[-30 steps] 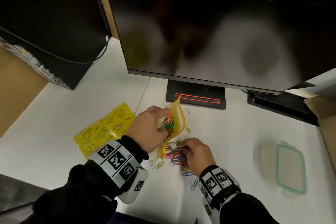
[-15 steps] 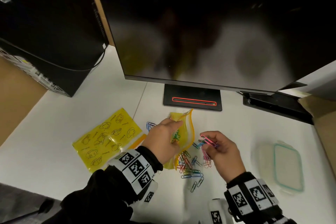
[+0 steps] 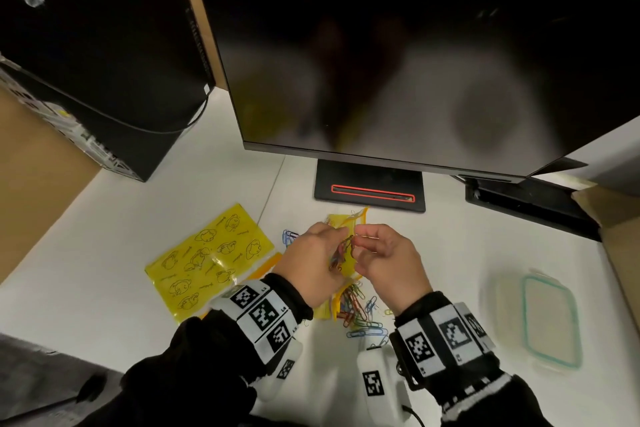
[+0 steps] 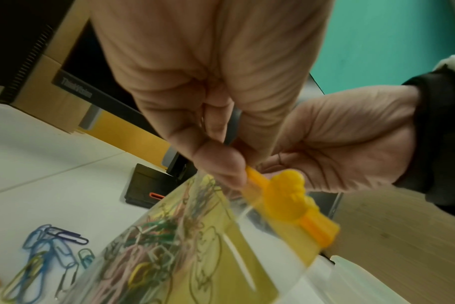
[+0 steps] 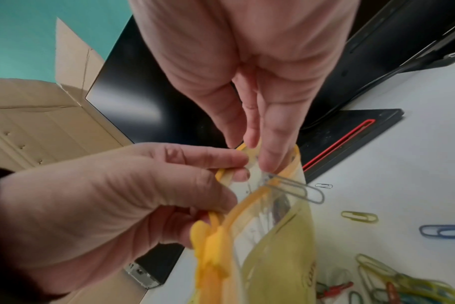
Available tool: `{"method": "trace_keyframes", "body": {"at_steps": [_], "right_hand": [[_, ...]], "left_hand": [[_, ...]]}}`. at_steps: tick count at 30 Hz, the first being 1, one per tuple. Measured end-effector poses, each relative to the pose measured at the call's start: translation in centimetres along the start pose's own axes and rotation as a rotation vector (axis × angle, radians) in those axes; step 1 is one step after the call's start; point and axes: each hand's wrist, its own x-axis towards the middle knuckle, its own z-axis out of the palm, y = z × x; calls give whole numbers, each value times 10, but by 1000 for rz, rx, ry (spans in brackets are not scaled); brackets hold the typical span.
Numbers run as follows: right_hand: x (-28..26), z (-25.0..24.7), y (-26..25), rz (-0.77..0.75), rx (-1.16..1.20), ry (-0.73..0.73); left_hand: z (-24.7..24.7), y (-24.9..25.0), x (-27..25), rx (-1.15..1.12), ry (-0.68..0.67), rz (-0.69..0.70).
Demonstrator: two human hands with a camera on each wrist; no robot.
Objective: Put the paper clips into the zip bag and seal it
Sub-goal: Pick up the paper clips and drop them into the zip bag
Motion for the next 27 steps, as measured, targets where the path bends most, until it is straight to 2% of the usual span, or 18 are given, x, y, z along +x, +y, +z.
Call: {"method": "trace_keyframes", "body": {"at_steps": [3,6,10,12,14,16,18,20,22,24,27], "right_hand": [[-4,-3,-7,-9,73,15],[-4,-13,-10,-14,141,122],[5,-24,26,15,-76,174],[8,-20,48,34,-356,96],[6,-9,62,29,-608,-65],[3,4,70,-9,-750,-193],[-2,16,67,-84,-797,-207],[-8,24,56,-199,-689,-87],[-17,28,39,-298,-458,7],[-26,35,21,-372,-301,-39],[-32,41,10,-453,-295,-138]], "left_hand": [[-4,0,-2,12,4,-20],[-11,-1,-3,-4,23,-44],[-29,-7,-6,-34,121,-58],[-40,-9,-9,-40,188,-50],[-48,-12,-10,-74,258,-37],[-54,-15,-12,-115,308,-42],[-57,-16,-15,-140,330,-70],[-57,-18,-18,-146,331,-98],[-53,-22,-22,-139,315,-126],[-47,-24,-24,-135,279,-157],[-40,-23,-27,-172,234,-165]]}}
